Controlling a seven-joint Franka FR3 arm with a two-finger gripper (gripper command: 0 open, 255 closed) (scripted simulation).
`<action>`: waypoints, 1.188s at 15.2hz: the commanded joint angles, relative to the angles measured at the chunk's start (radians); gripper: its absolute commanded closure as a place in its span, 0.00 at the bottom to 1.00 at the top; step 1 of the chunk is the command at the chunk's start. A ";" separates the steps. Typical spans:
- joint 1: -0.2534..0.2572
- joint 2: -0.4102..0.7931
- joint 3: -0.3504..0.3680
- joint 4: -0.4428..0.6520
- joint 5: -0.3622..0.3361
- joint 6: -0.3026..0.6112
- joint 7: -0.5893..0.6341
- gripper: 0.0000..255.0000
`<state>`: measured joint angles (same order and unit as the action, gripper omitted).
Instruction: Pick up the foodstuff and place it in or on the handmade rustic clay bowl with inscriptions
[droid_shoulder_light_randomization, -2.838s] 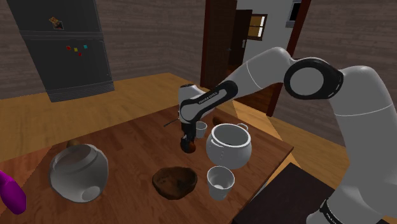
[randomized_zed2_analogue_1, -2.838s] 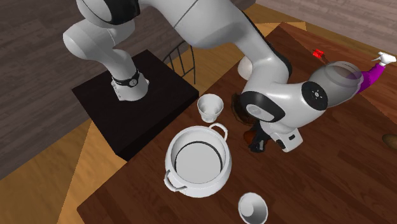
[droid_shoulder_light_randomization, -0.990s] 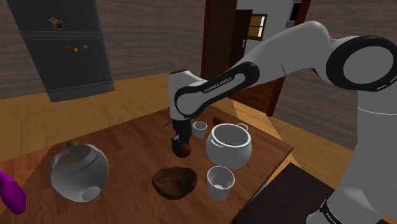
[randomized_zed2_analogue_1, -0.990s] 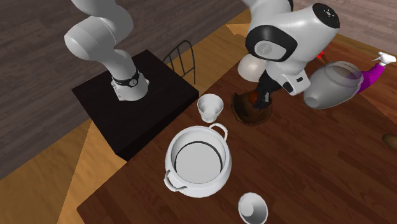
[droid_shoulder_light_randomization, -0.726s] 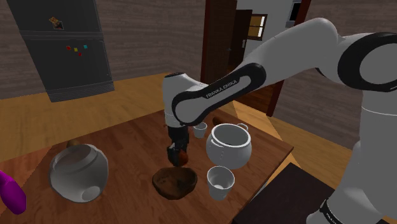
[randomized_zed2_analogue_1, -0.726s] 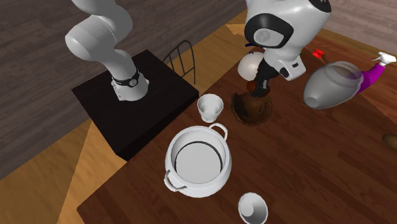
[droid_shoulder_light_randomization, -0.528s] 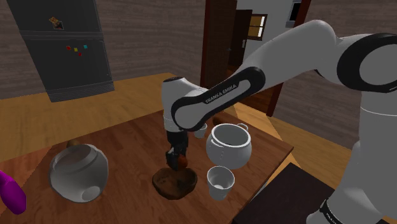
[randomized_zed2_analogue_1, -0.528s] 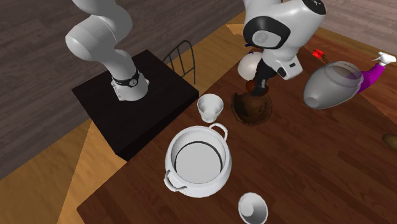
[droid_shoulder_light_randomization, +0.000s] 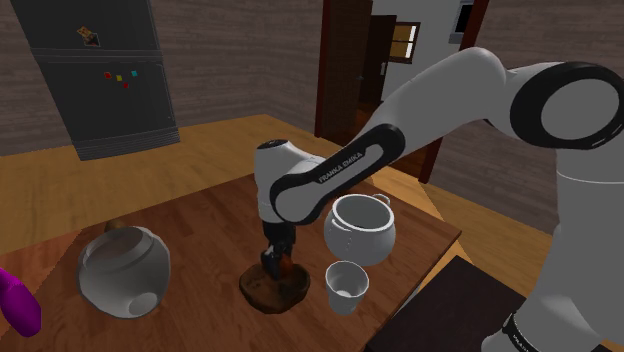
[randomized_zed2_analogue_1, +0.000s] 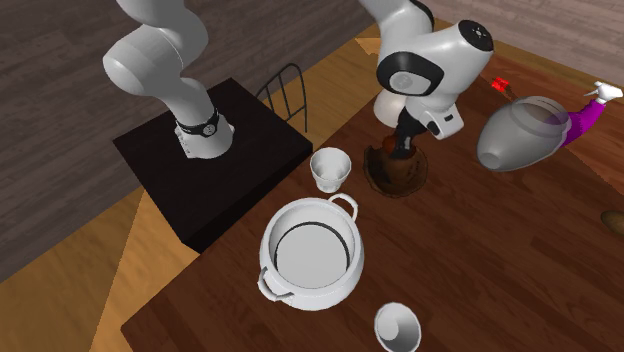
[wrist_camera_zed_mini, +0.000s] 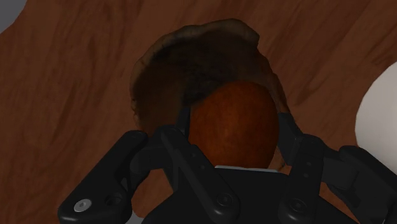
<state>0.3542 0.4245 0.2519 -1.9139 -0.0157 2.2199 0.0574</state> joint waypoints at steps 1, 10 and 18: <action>0.002 0.020 -0.003 -0.001 -0.005 0.021 0.001 1.00; 0.005 0.041 -0.006 -0.004 -0.010 0.045 0.003 1.00; 0.001 0.022 -0.004 0.005 -0.005 0.017 0.000 0.00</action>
<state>0.3590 0.4543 0.2480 -1.9173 -0.0230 2.2533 0.0615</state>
